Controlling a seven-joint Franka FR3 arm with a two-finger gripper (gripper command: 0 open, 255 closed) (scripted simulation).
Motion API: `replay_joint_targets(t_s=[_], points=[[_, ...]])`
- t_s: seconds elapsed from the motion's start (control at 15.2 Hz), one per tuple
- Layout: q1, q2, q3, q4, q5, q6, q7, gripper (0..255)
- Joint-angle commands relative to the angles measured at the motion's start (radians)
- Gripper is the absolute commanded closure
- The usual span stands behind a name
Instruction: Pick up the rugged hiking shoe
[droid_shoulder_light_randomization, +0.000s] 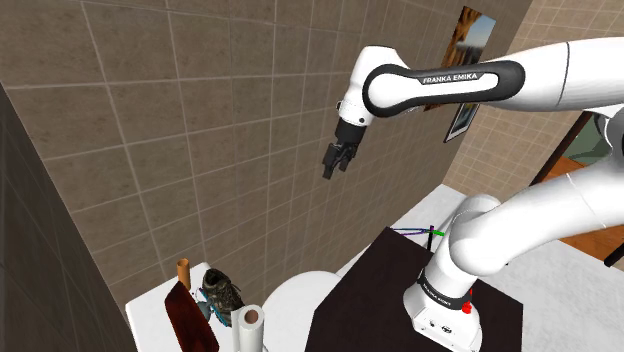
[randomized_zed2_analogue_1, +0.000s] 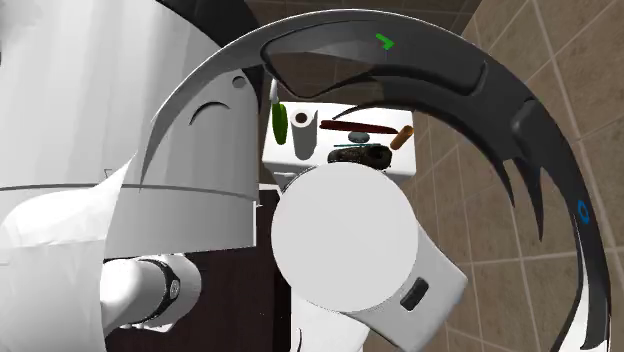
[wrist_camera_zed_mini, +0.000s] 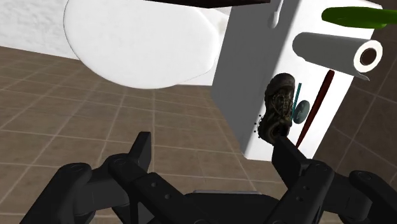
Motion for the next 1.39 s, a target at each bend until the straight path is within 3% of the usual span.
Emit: replay_joint_targets(t_s=[0.0, 0.66, 1.32], points=[[0.019, 0.066, 0.021, -0.005, 0.023, 0.075, 0.009, 0], [0.102, 0.379, 0.105, 0.004, 0.123, 0.387, 0.024, 0], [0.174, 0.75, 0.176, 0.147, 0.176, 0.631, 0.038, 0]])
